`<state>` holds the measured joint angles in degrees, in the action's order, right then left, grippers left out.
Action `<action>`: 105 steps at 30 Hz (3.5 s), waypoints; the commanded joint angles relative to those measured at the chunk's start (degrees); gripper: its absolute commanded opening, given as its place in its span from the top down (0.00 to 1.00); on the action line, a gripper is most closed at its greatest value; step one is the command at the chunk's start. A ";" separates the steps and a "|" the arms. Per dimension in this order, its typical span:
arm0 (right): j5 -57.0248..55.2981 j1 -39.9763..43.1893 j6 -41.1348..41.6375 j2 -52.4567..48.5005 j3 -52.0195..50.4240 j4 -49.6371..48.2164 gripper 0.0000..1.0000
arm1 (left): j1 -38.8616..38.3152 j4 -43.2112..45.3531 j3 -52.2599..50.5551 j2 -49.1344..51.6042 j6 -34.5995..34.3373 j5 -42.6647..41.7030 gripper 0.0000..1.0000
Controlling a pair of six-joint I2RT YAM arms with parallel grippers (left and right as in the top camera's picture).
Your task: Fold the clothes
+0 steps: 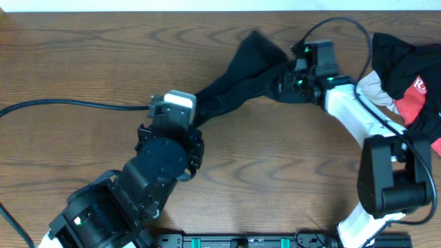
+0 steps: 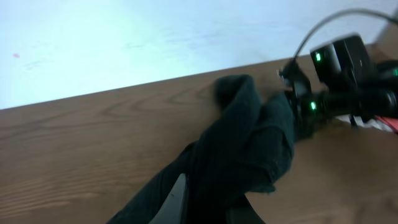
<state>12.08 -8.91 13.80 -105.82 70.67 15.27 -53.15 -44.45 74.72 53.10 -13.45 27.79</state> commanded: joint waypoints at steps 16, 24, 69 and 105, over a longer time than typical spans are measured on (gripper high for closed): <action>5.33 -2.23 -0.57 3.06 1.64 2.38 0.29 | -0.98 -11.91 6.91 -1.40 -14.60 13.84 0.94; 5.29 -8.61 -0.59 3.06 1.64 3.67 0.03 | 3.08 -14.93 6.91 -1.42 -17.33 14.01 0.94; 9.68 -11.13 0.83 3.06 1.64 10.49 0.01 | 62.18 -16.33 5.25 36.87 -23.91 14.62 0.07; 4.13 -21.00 2.05 -2.16 1.64 -1.18 0.67 | 61.81 1.07 -16.33 38.42 -14.40 -25.27 0.66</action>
<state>18.68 -29.41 15.07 -106.34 71.31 14.20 8.73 -43.88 58.70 89.58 -28.23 2.90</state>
